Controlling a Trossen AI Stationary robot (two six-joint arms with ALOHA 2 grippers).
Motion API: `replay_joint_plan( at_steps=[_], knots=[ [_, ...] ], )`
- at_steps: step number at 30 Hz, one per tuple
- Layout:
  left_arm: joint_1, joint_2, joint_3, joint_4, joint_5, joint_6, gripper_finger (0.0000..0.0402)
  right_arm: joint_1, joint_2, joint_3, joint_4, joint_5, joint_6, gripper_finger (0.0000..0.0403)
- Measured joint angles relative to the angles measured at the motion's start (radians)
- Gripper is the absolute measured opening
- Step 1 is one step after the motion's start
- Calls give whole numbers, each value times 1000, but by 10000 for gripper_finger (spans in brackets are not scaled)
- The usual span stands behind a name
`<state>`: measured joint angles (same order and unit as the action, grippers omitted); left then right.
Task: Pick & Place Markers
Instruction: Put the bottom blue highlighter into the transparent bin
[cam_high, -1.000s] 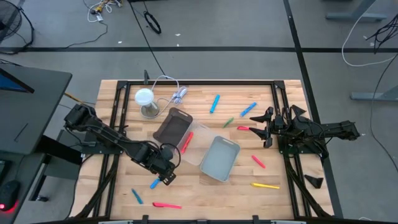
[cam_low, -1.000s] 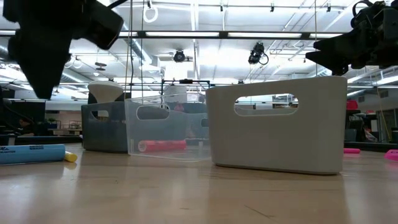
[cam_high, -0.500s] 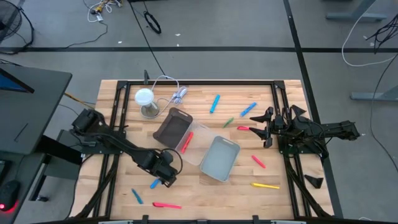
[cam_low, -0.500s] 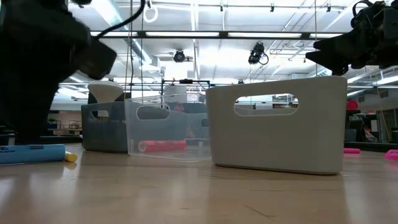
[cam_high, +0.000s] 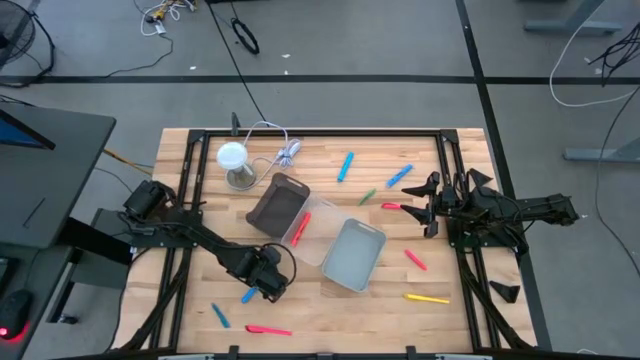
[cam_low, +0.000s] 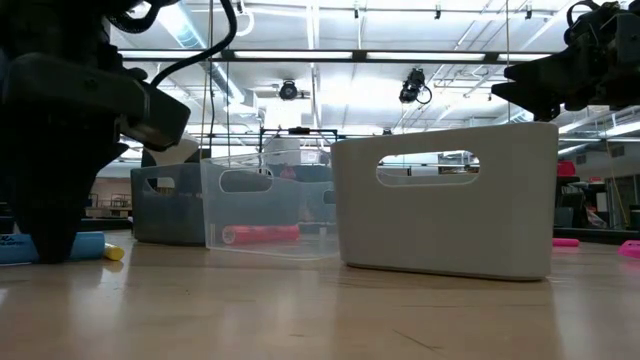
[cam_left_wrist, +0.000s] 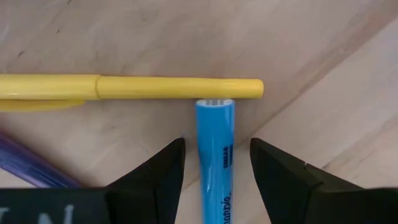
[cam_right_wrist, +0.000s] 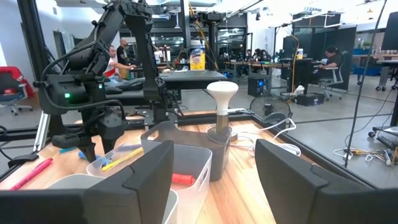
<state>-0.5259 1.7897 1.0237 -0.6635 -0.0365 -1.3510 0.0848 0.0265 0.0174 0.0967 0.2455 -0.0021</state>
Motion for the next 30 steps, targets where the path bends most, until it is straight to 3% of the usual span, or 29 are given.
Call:
replay_joint_plan(
  at_steps=[11, 20, 30],
  knots=[
    [0, 2, -2, -4, 11, 0, 74, 0, 0, 0, 0, 0, 0, 229],
    [-1, -24, -5, 10, 39, -30, 76, 0, 0, 0, 0, 0, 0, 229],
    [-11, -143, 20, -57, 55, -63, 72, 0, 0, 0, 0, 0, 0, 229]
  ],
)
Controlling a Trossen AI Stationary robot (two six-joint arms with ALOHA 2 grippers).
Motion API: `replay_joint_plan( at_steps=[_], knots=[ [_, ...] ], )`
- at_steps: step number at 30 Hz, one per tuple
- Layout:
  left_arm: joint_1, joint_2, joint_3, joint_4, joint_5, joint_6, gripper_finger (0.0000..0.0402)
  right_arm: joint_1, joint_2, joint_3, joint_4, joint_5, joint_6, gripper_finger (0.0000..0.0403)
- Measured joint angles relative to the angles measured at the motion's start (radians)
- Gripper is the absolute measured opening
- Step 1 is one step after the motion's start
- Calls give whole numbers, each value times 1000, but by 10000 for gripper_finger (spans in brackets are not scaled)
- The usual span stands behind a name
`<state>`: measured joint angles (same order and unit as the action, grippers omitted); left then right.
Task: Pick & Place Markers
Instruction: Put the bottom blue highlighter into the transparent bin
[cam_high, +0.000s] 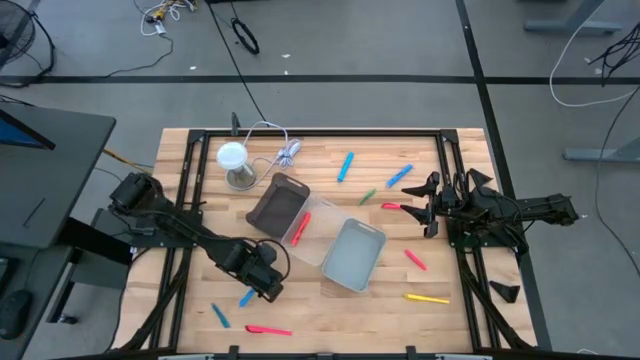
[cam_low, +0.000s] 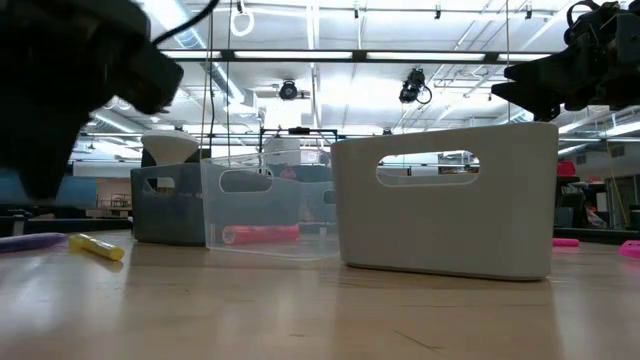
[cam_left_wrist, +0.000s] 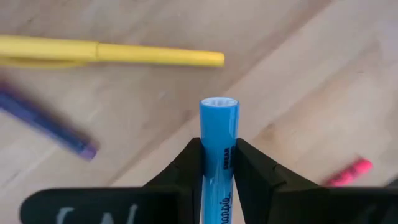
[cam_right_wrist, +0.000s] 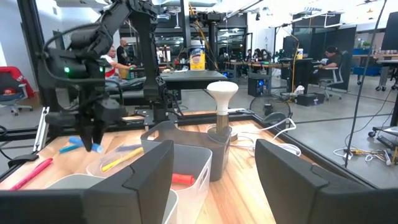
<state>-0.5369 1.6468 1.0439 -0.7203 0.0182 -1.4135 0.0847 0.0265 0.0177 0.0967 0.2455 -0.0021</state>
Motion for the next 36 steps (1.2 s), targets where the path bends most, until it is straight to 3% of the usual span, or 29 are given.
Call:
replay_joint_plan(
  at_steps=[9, 20, 36],
  knots=[
    [2, -18, 196, -306, -15, 44, 72, 0, 0, 0, 0, 0, 0, 229],
    [24, -19, 417, -474, -38, 32, 72, 0, 0, 0, 0, 0, 0, 229],
    [67, -1, 430, -486, -15, 2, 72, 0, 0, 0, 0, 0, 0, 229]
  ],
)
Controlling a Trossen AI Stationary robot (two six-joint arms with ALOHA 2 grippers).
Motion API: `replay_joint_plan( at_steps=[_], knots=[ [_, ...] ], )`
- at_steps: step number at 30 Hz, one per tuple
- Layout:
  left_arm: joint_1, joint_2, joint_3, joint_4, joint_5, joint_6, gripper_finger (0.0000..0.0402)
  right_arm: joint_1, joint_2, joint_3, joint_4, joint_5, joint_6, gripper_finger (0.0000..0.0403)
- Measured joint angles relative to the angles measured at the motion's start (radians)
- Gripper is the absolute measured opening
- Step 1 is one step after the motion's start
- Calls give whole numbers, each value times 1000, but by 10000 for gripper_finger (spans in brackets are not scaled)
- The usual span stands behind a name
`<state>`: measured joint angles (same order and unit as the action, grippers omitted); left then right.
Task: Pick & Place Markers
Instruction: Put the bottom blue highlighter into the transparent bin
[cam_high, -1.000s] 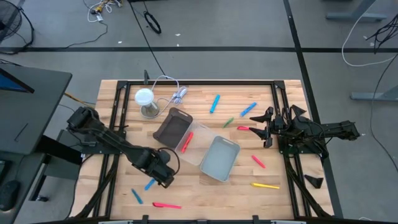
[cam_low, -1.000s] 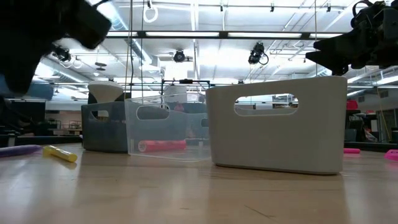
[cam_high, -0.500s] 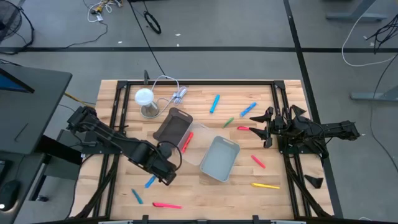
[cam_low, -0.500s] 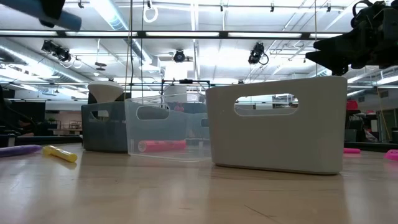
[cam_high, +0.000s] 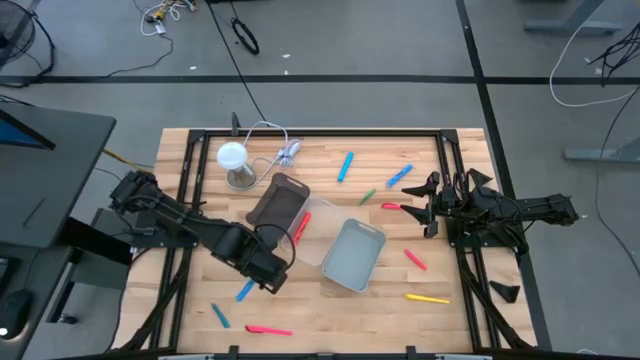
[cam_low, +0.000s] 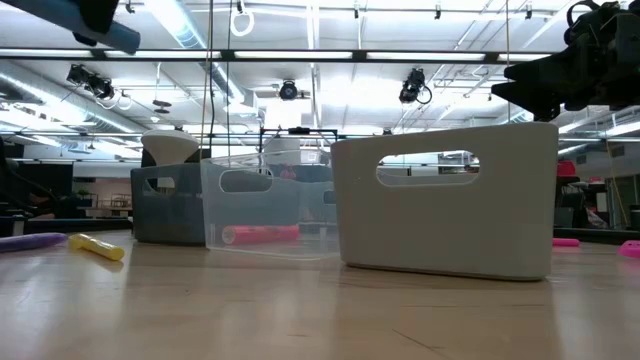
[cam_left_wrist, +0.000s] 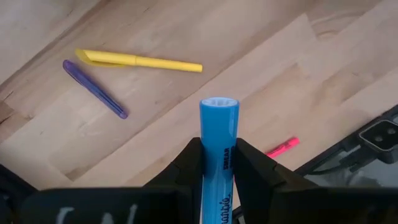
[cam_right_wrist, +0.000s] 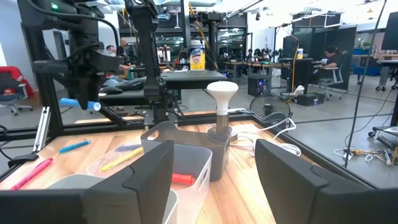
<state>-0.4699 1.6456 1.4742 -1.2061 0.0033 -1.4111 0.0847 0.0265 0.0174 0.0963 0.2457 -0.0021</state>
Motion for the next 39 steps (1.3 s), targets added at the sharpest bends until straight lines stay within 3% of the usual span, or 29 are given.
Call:
replay_joint_plan(
  at_steps=[11, 39],
  knots=[
    [150, 81, 47, 1, 37, 123, 72, 0, 0, 0, 0, 0, 0, 229],
    [456, 375, 451, -79, 10, 383, 71, 0, 0, 0, 0, 0, 0, 229]
  ],
)
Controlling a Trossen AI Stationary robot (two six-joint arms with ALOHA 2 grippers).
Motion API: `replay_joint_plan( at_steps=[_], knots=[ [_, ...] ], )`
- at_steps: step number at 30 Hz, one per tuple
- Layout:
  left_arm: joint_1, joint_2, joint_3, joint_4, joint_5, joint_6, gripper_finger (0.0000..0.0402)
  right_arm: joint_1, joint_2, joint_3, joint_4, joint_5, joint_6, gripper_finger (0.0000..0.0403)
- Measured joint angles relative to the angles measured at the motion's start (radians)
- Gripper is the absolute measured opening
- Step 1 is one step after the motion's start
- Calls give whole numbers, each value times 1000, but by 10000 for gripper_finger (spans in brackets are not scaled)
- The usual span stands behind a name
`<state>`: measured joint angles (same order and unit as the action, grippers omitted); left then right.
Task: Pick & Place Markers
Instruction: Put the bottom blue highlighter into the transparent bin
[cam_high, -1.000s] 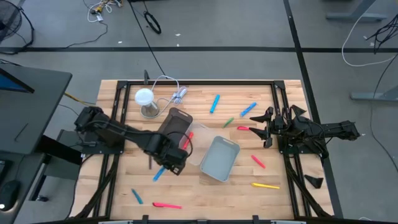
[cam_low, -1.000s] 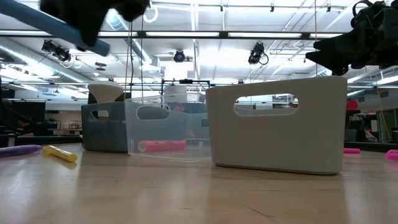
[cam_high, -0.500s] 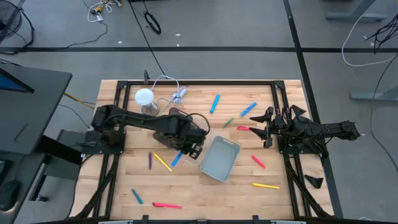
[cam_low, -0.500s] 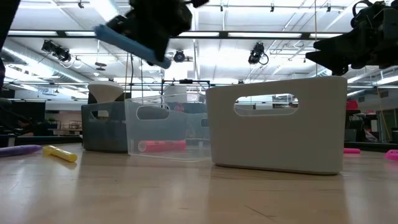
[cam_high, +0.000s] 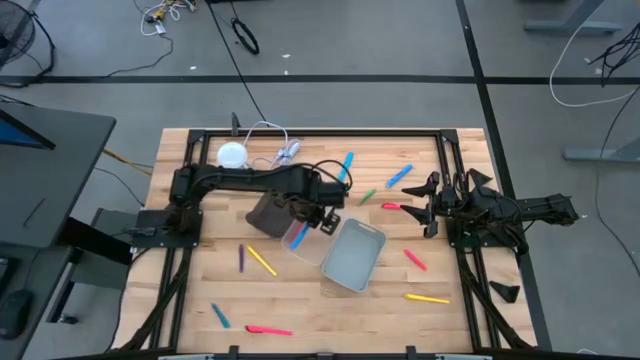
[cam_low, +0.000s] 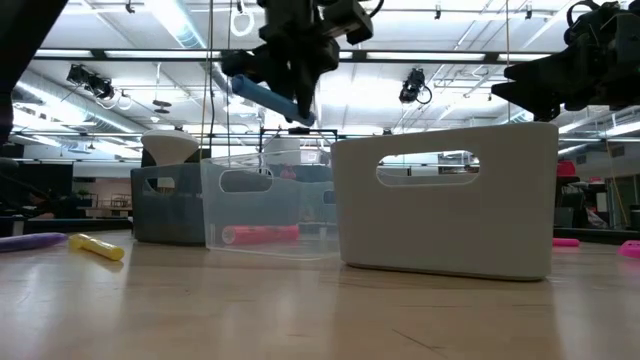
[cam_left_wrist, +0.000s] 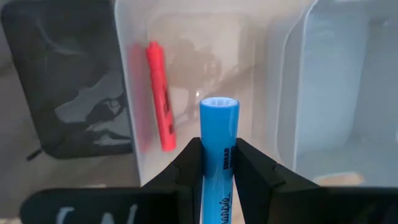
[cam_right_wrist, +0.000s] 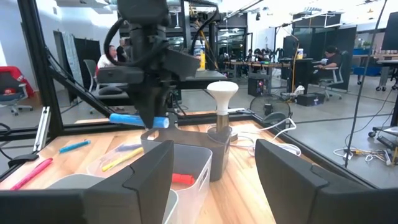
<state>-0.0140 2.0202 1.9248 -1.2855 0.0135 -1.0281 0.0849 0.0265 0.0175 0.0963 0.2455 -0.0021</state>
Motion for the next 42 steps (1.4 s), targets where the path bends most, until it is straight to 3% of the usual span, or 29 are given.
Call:
replay_joint_plan(
  at_steps=[14, 26, 42],
  knots=[
    [17, 33, 32, -23, -36, 11, 71, 0, 0, 0, 1, 0, 0, 229],
    [10, 184, 31, -2, -93, 11, 71, 0, 0, 0, 1, 1, 0, 229],
    [9, 293, 31, 31, -123, 10, 71, 0, 0, 0, 0, 0, 0, 229]
  ],
)
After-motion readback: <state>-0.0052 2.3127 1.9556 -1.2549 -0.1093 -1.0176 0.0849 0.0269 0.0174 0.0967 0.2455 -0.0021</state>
